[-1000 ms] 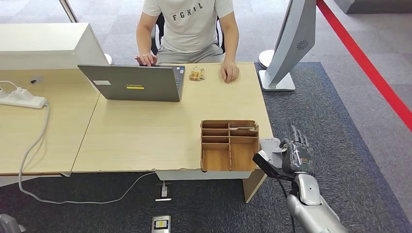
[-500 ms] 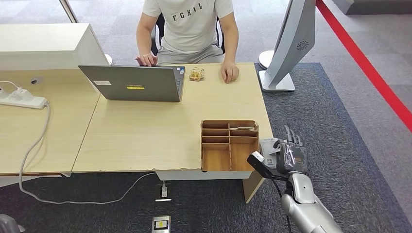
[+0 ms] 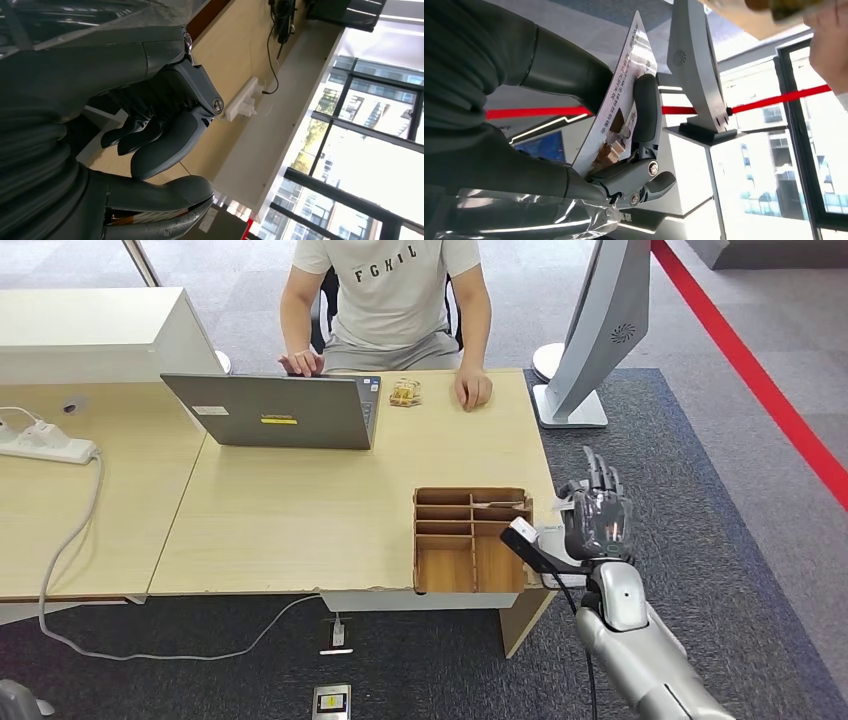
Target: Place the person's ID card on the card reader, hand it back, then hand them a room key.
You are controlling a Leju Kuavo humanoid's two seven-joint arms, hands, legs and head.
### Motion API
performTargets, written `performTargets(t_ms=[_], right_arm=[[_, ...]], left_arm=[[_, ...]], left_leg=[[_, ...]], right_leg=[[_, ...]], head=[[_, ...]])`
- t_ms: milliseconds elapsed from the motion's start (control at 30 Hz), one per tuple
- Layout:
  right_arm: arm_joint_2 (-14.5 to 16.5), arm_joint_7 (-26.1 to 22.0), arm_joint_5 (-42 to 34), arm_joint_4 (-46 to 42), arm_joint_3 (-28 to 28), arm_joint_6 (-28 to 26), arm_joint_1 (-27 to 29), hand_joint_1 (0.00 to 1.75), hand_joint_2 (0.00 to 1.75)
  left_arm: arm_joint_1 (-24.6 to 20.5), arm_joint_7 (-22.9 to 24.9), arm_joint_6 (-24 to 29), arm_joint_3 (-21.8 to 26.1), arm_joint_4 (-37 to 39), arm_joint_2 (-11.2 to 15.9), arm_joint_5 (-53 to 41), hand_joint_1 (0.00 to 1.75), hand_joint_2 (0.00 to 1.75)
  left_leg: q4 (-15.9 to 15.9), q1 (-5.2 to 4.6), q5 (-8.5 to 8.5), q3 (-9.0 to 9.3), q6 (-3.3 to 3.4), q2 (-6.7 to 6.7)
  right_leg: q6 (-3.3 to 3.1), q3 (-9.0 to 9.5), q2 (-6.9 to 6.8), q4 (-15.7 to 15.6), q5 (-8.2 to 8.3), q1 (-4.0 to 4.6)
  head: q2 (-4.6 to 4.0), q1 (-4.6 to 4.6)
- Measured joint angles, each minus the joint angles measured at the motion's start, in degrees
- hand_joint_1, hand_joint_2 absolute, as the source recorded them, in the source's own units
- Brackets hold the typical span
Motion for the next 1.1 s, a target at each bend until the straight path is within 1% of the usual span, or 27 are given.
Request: performTargets(t_ms=[300,500,633,867,1100], right_arm=[[-1.5,1.7,1.9,-7.2,-0.1,0.4,-1.9,1.75,1.75],[-1.3,2.1,4.3,-9.8,0.1,2.0,-3.6,1.75,1.75],[0.2,2.1,5.8,-9.9,0.4,3.1,-5.1,1.75,1.75],[3.9,2.0,6.7,-8.3,1.6,3.3,-8.0,1.75,1.75],[7.1,1.3,7.6,-5.5,2.4,3.0,-10.4,1.75,1.75]], left_arm=[[-0.1,0.0,-2.6,0.1,0.1,0.0,0.3,1.75,1.75],[-1.0,0.0,-5.3,0.1,0.6,0.0,0.4,1.75,1.75],[-1.9,0.0,-6.2,0.1,1.1,0.0,0.6,1.75,1.75],[-2.5,0.0,-6.3,0.1,1.9,0.0,0.8,1.75,1.75],[-2.5,0.0,-5.2,0.1,2.1,0.0,0.4,1.75,1.75]], left_leg=[[0.0,0.0,0.0,-0.01,0.0,0.0],[0.0,0.0,0.0,-0.02,0.0,-0.01],[0.0,0.01,0.01,-0.03,-0.01,-0.01],[0.0,0.01,0.01,-0.05,-0.01,-0.02],[0.0,0.0,0.01,-0.08,-0.01,-0.01]], right_leg=[[0.0,0.0,0.0,0.0,0.0,0.0],[0.0,0.0,0.0,0.0,0.0,0.0],[0.0,0.0,0.0,0.0,0.0,0.0],[0.0,-0.02,-0.01,0.1,0.0,0.01],[0.0,-0.05,0.0,0.0,0.0,0.0]], head=[[0.0,0.0],[0.0,0.01],[0.0,0.0],[0.0,0.01],[0.0,0.01]])
